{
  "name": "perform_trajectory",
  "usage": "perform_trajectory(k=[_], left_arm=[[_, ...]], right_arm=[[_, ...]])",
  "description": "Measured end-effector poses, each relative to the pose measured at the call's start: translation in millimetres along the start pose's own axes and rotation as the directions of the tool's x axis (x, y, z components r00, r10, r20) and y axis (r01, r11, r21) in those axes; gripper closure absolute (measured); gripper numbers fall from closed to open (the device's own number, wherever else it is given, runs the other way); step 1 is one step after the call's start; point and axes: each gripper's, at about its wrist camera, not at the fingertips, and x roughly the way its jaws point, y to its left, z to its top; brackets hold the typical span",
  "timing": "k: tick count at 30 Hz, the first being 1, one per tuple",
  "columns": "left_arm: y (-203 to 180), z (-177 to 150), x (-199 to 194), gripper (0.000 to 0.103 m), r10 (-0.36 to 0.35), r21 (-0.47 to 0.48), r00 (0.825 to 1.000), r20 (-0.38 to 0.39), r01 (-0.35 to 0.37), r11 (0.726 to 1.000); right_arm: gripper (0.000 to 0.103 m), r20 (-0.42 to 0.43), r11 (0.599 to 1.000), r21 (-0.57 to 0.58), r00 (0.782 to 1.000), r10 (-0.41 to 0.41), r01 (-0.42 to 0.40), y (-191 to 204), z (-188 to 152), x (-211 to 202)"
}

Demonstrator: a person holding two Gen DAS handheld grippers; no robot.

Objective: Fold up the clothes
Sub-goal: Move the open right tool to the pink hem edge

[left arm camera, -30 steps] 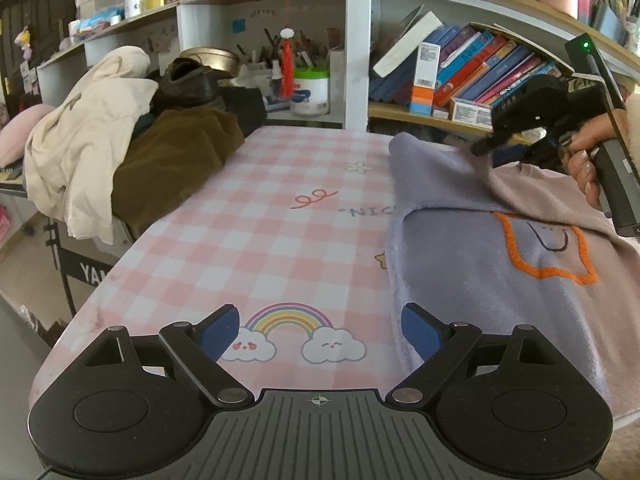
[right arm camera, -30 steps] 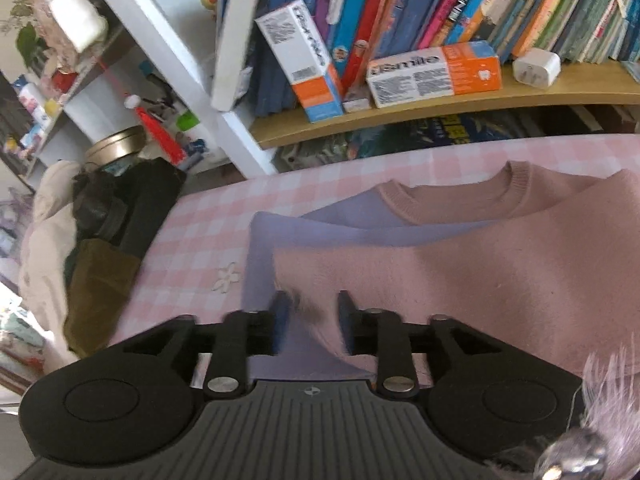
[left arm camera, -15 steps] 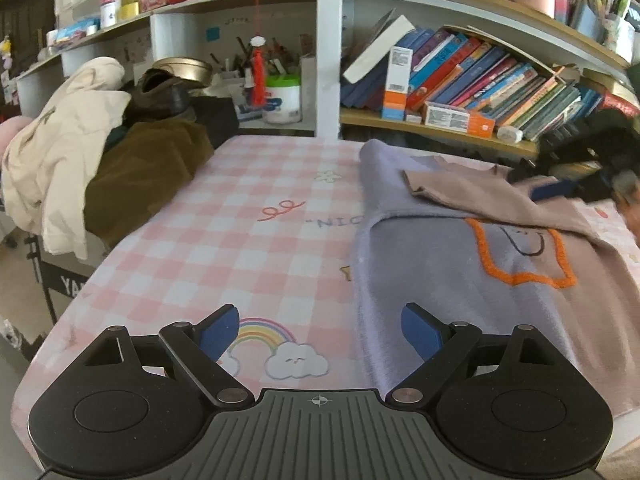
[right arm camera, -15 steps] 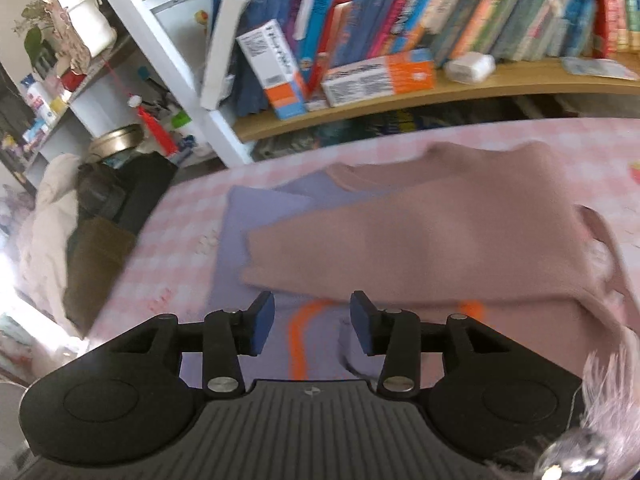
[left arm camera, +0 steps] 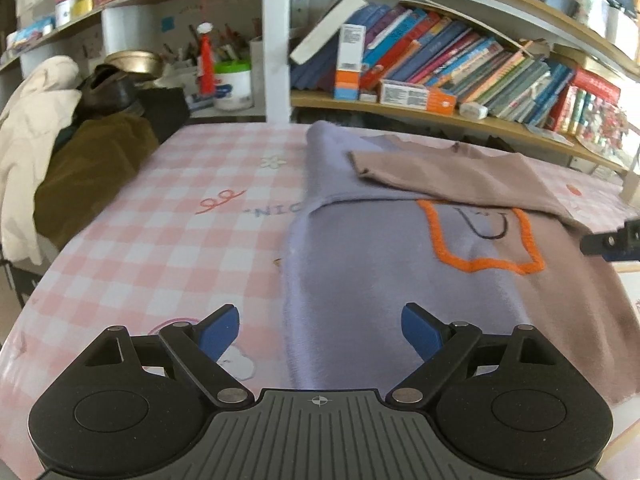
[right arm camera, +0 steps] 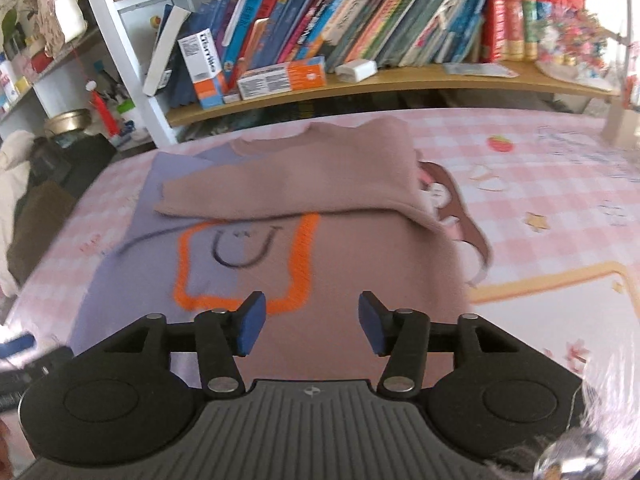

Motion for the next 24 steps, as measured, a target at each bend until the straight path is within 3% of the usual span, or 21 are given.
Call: perform_trajectory(k=[6, 12, 24], left_arm=[[-15, 2, -4, 0.012, 0.014, 0.011, 1.000, 0.001, -0.014, 1.000], [-42, -1, -13, 0.012, 0.015, 0.066, 1.000, -0.009, -0.015, 0.998], [-84, -32, -43, 0.012, 0.032, 0.091, 0.998, -0.061, -0.026, 0.996]], right_arm=[[0.040, 0.063, 0.984, -0.103, 0.989, -0.136, 0.142, -4, -37, -19], [0.024, 0.035, 0.988, -0.113, 0.994, -0.104, 0.107, -13, -53, -34], [0.017, 0.001, 0.988, -0.105, 0.993, -0.116, 0.116, -45, -91, -72]])
